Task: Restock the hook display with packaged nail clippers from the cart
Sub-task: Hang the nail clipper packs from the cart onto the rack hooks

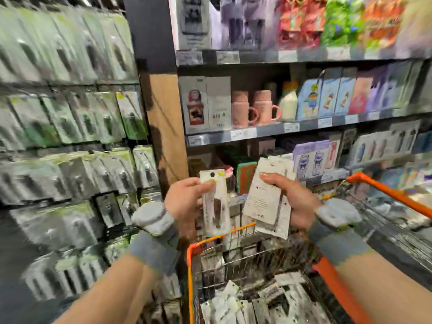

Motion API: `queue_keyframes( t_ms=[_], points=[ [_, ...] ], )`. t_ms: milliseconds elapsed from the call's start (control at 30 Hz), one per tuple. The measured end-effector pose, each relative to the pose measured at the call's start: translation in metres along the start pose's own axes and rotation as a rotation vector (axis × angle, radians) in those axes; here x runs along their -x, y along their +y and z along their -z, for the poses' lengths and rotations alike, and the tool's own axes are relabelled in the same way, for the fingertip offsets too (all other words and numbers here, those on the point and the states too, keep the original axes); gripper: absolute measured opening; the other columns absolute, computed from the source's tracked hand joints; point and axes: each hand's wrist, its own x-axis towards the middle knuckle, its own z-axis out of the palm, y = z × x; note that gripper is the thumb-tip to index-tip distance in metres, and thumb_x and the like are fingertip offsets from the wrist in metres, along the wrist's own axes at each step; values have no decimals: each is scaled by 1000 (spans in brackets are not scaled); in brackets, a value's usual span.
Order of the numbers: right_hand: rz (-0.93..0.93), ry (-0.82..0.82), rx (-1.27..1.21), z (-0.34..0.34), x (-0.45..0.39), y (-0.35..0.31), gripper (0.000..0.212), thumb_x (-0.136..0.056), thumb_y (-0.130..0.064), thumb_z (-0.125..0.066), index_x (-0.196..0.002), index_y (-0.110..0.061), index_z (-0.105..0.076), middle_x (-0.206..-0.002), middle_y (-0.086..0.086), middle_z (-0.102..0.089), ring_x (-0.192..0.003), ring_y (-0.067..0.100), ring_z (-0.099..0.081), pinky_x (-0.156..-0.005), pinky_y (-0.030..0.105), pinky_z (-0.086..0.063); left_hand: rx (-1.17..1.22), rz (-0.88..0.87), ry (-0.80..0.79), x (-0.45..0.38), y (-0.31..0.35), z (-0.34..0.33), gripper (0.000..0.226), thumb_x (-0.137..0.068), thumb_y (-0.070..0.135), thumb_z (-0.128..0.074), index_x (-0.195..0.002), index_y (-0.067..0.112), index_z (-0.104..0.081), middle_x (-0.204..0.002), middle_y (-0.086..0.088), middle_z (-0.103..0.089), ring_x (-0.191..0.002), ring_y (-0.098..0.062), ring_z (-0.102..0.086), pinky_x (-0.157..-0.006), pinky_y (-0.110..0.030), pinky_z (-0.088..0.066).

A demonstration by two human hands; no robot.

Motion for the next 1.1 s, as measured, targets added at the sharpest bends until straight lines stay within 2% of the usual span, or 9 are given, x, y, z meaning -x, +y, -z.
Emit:
queue_keyframes(
  t_ms=[100,233,367,467,600,767,867,1033,1100],
  points=[
    [69,-32,3,-34,0,-13,22,-64,-20,-66,-83,-10,-63,-71,8,-69,-62,20,-69,-58,33,-58,-43,-73,-3,12,27,23,9,-88,18,-62,-87,10,-58,-70,-7,-50,-45,-10,-45,-41,-14,-33],
    [137,-75,-20,-97,4,-17,15,-67,-16,-66,-81,-8,-64,-70,10,-70,-61,21,-69,-63,36,-58,-3,-168,3,40,66,71,13,-91,16,-60,-86,4,-61,-72,-8,-62,-52,-11,-50,-50,-18,-37],
    [175,-119,-62,-160,6,-11,5,-81,-10,-59,-78,-9,-63,-65,7,-69,-57,19,-68,-56,32,-58,-64,-252,-2,62,96,123,20,-93,15,-56,-74,8,-59,-44,8,-53,-36,-2,-44,-39,-12,-35],
    [195,-127,-104,-197,3,-7,18,-87,-9,-55,-71,-10,-64,-64,7,-68,-55,19,-67,-54,31,-57,-126,-330,91,70,113,166,15,-88,20,-63,-76,13,-67,-57,5,-60,-47,-5,-50,-45,-14,-40],
    [216,-141,-150,-237,-1,-5,17,-90,-12,-53,-75,-11,-61,-63,6,-69,-55,17,-67,-54,32,-58,-163,-422,165,77,130,218,15,-86,19,-65,-73,15,-69,-69,-3,-61,-59,-9,-51,-50,-14,-41],
    [244,-156,-224,-266,-7,-5,31,-89,-15,-54,-60,-13,-65,-60,4,-68,-52,15,-66,-53,32,-57,-214,-533,285,82,145,265,19,-88,15,-63,-69,12,-63,-53,9,-57,-46,-1,-46,-42,-12,-38],
    [218,-221,-266,-273,-15,-6,7,-72,-18,-65,-75,-12,-62,-64,4,-68,-54,16,-67,-51,30,-56,-222,-562,357,79,150,282,13,-86,12,-66,-74,13,-62,-61,3,-60,-50,-7,-47,-43,-15,-38],
    [192,-310,-317,-276,-47,-6,66,-31,-18,-94,-88,-14,-62,-75,5,-68,-64,17,-67,-61,33,-58,-280,-663,456,67,157,298,11,-81,4,-69,-78,12,-62,-51,14,-59,-43,6,-48,-44,-7,-38],
    [208,-328,-311,-277,-61,-7,80,-24,-22,-96,-96,-15,-62,-80,5,-67,-69,18,-65,-67,34,-58,-295,-680,470,63,158,302,17,-80,3,-69,-74,17,-61,-48,19,-59,-45,7,-50,-45,-7,-40]
  ],
)
